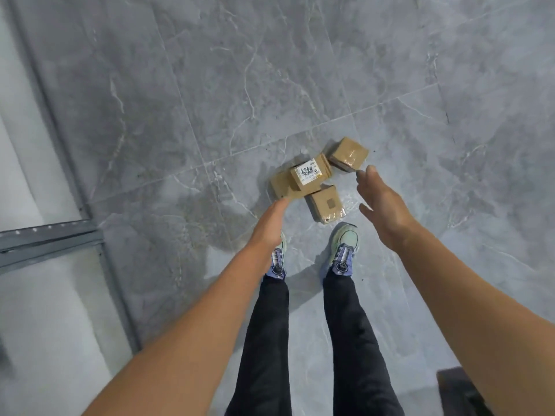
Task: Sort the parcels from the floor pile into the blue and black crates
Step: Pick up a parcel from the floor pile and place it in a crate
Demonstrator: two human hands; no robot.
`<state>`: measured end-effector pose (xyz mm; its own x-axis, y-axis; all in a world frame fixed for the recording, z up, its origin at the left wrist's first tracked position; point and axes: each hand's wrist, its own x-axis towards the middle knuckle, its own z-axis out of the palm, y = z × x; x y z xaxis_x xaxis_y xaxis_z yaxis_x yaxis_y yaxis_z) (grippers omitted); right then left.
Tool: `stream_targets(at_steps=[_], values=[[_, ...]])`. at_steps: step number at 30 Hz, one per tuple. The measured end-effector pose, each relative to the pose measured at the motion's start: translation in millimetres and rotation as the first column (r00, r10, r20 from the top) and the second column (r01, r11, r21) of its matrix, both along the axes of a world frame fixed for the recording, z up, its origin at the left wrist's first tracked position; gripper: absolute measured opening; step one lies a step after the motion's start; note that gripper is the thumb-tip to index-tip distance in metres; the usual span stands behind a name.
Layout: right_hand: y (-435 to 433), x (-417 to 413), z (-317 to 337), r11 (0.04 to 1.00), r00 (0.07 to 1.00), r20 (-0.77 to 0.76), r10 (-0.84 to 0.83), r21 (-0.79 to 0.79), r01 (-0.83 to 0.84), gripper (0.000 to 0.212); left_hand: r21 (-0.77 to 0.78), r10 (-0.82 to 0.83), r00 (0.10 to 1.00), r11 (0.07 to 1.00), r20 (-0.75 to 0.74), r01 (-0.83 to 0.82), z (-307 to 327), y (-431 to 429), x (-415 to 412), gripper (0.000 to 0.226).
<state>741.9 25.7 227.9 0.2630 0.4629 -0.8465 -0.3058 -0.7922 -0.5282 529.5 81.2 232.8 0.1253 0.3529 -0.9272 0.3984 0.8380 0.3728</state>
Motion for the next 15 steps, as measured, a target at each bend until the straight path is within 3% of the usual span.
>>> stream_targets(at_steps=[4, 8, 11, 15], values=[[23, 21, -95, 0.995, 0.999, -0.027, 0.04, -0.087, -0.043, 0.075, -0.064, 0.08, 0.997, 0.995, -0.024, -0.081, -77, 16, 35, 0.052], [40, 38, -180, 0.989, 0.996, -0.03, 0.078, -0.126, -0.081, 0.073, -0.062, 0.155, 0.987, 0.986, -0.033, -0.157, -151, 30, 67, 0.017], [53, 48, -237, 0.986, 0.996, -0.017, 0.089, -0.137, -0.091, 0.061, -0.066, 0.214, 0.975, 0.974, -0.065, -0.218, -212, 40, 82, 0.038], [70, 49, -294, 0.989, 0.997, -0.012, 0.082, -0.125, -0.082, 0.065, -0.062, 0.242, 0.961, 0.966, -0.132, -0.252, -264, 44, 95, 0.038]])
